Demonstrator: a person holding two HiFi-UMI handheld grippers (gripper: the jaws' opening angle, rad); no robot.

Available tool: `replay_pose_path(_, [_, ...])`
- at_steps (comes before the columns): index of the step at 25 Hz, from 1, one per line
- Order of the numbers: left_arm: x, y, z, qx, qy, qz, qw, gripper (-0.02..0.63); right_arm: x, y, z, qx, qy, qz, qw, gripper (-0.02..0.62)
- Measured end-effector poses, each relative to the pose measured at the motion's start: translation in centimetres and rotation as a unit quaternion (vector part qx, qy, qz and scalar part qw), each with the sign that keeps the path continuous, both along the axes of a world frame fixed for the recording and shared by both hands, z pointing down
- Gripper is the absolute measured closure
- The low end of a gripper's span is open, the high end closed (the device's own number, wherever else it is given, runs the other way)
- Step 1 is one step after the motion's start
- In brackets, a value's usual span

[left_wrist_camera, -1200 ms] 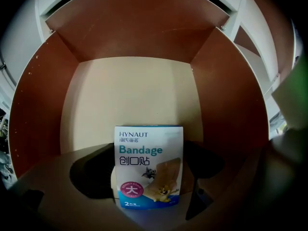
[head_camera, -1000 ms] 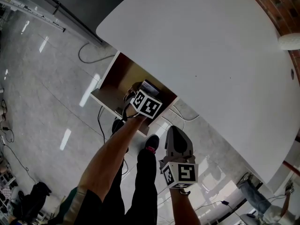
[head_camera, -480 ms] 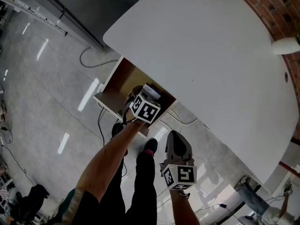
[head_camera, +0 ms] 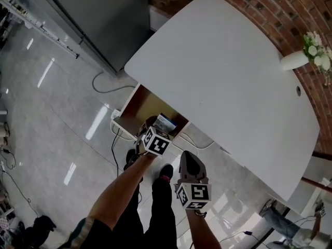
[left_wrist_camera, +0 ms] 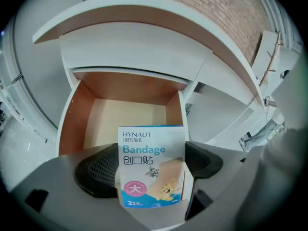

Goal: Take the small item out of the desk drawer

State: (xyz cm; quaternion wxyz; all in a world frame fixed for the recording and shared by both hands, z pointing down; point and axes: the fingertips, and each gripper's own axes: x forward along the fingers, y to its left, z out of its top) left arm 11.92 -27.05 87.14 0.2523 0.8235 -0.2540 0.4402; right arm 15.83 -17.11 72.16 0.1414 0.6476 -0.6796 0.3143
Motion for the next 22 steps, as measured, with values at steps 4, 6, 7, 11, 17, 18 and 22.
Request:
replay_pose_path(4, [-1.4,0.2,-2.8,0.004,0.007,-0.012,0.9999,0.161,-0.5,0.3,-1.8,-0.001,0.006,-0.003,1.0,0.572])
replay_pose_path(6, [-2.0,0.1,-4.2,0.01,0.01,-0.016,0.9998,0.161,-0.7,0.4,-2.8,-0.001,0.006,-0.005,1.0,0.572])
replay_pose_path(7, [-2.3,0.1,-4.9,0.013,0.009,-0.017,0.9997,0.161,-0.8,0.5,-3.3,-0.001,0.005,-0.005,1.0,0.571])
replay_pose_path(11, [-3.6,0.8,-7.9,0.016,0.014,-0.025,0.9995,0.161,-1.3,1.0,-5.5,-0.001,0.003,-0.007,1.0,0.571])
replay_pose_path(17, [-4.4,1.1,-13.5,0.051,0.024,-0.012,0.9983,0.161,-1.5,0.0,-9.8,0.016,0.009,-0.014,1.0,0.572])
replay_pose_path(18, [-4.6,1.1,-14.6,0.058,0.025,-0.01,0.998,0.161,-1.5,-0.2,-10.6,0.02,0.01,-0.014,1.0,0.571])
replay_pose_path(22, [-5.2,1.3,-18.9,0.084,0.031,0.002,0.9959,0.161,-1.4,-0.7,-13.4,0.035,0.014,-0.009,0.999,0.571])
